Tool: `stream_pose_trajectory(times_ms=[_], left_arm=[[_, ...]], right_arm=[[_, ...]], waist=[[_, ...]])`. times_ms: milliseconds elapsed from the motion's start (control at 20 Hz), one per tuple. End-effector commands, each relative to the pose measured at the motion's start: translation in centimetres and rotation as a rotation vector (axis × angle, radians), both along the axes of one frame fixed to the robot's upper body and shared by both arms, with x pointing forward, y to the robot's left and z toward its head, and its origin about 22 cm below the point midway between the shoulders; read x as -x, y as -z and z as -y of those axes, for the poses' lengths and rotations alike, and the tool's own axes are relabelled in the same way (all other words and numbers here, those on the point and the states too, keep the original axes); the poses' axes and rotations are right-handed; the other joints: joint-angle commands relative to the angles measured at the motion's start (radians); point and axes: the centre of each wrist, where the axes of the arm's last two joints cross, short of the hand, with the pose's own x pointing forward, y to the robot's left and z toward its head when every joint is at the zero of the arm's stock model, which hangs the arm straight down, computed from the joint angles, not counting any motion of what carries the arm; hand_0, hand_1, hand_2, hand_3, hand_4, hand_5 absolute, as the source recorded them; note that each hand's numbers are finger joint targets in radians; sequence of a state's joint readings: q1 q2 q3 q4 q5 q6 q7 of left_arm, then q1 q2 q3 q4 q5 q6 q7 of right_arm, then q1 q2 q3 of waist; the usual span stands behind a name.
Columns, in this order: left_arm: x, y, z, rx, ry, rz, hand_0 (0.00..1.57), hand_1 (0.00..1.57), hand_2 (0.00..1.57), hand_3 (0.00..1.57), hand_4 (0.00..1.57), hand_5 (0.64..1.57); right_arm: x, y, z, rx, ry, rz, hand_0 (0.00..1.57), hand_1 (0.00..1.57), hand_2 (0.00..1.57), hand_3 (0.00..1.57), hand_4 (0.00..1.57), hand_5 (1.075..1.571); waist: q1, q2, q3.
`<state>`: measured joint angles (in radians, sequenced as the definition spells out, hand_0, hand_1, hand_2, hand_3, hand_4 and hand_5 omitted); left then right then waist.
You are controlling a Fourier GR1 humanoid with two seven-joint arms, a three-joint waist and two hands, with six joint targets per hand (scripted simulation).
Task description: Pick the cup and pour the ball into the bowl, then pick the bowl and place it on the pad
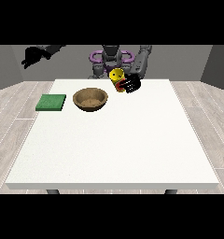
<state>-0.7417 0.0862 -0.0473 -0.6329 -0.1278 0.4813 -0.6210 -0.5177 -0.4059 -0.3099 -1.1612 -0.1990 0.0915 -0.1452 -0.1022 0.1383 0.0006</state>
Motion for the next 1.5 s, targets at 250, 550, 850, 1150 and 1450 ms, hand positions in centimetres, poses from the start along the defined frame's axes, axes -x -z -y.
stream_pose_trajectory(times_ms=[250,550,850,1150,1450], left_arm=[[-2.4,-2.3,-0.7,-0.464,-0.153,0.079,1.45,1.45,1.57,1.57,1.49,1.227],[-2.8,-2.0,1.7,-0.695,-0.218,0.063,1.51,1.51,1.57,1.57,1.50,1.302],[-3.4,-2.1,2.2,-0.996,-0.283,0.175,1.57,1.57,1.57,1.57,1.25,1.472],[-3.2,-2.7,7.4,-1.201,-0.251,0.198,1.56,1.56,1.57,1.57,1.17,1.497],[-2.2,-2.0,9.0,-1.465,-0.207,0.251,1.51,1.51,1.57,1.57,1.49,1.202]], right_arm=[[-1.7,-1.1,-3.7,0.009,-0.072,0.022,0.00,0.00,0.36,0.66,0.55,1.569],[-1.6,1.2,-3.6,0.024,-0.058,-0.039,0.00,0.00,0.37,0.67,0.54,1.566],[-2.4,0.9,-3.1,0.034,-0.039,-0.077,0.00,0.00,0.38,0.66,0.56,1.566],[-2.6,1.9,-3.8,0.019,-0.071,-0.071,0.00,0.00,0.33,0.62,0.57,1.566],[-3.3,3.4,-5.6,0.014,-0.123,-0.062,0.00,0.00,0.34,0.62,0.58,1.565]], waist=[[-0.062,0.018,0.0013],[-0.064,-0.034,0.0013],[-0.043,-0.073,0.0025],[-0.074,-0.066,0.0006],[-0.124,-0.056,0.0015]])
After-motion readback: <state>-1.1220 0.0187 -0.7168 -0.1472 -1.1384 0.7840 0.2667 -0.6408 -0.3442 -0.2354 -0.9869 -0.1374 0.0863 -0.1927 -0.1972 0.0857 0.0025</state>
